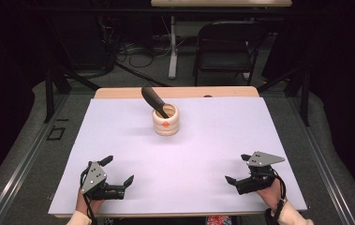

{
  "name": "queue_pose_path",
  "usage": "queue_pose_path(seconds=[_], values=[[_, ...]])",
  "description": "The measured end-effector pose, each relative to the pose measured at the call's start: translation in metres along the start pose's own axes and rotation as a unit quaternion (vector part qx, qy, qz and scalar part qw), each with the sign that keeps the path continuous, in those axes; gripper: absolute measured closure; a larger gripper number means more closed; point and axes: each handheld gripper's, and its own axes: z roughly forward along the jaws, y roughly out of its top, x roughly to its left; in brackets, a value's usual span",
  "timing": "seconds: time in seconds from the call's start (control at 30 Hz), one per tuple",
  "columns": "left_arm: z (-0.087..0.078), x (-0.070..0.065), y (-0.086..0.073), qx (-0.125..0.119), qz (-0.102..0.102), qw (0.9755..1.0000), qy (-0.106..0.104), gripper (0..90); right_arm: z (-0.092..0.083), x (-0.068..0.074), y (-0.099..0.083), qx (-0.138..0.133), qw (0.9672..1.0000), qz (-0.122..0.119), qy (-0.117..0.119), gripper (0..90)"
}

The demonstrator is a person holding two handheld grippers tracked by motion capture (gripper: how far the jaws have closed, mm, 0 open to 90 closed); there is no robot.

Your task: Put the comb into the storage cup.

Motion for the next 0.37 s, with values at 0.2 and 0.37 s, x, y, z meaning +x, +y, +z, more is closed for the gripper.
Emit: queue_pose_path(seconds=[0.2,0.37], values=[[0.0016,0.001,-0.0007,0.003,-0.002,1.0,-0.002,0.0,0.0,0.0008,-0.0013,-0.001,1.0,-0.008,0.001,0.0],[0.0038,0.0011,-0.0008,0.007,0.0,1.0,-0.003,0.0,0.0016,0.0001,-0.0024,0.005,0.9999,-0.008,0.003,0.0]])
